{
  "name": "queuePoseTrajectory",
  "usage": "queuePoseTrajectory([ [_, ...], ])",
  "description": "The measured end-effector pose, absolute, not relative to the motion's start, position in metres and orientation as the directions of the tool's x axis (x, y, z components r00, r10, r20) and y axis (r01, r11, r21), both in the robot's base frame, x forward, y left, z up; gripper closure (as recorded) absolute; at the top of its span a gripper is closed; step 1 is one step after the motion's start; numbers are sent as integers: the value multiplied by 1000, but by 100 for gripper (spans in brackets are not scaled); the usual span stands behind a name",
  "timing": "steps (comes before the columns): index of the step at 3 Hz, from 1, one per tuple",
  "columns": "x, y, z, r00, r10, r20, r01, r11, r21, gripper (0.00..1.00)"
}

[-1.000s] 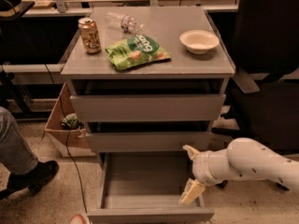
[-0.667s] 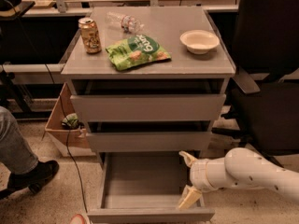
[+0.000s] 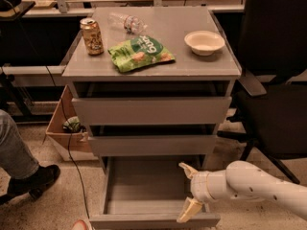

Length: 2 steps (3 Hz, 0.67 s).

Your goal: Close bottom drawer

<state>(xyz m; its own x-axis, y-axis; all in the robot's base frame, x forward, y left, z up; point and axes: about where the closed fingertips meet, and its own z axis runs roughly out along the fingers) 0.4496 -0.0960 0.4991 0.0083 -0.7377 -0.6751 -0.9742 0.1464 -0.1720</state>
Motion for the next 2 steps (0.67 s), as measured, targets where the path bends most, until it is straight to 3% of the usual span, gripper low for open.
queuePoseTrajectory([
  [2,458,-78,444,35,-731,-681,-969,141,-202,0],
])
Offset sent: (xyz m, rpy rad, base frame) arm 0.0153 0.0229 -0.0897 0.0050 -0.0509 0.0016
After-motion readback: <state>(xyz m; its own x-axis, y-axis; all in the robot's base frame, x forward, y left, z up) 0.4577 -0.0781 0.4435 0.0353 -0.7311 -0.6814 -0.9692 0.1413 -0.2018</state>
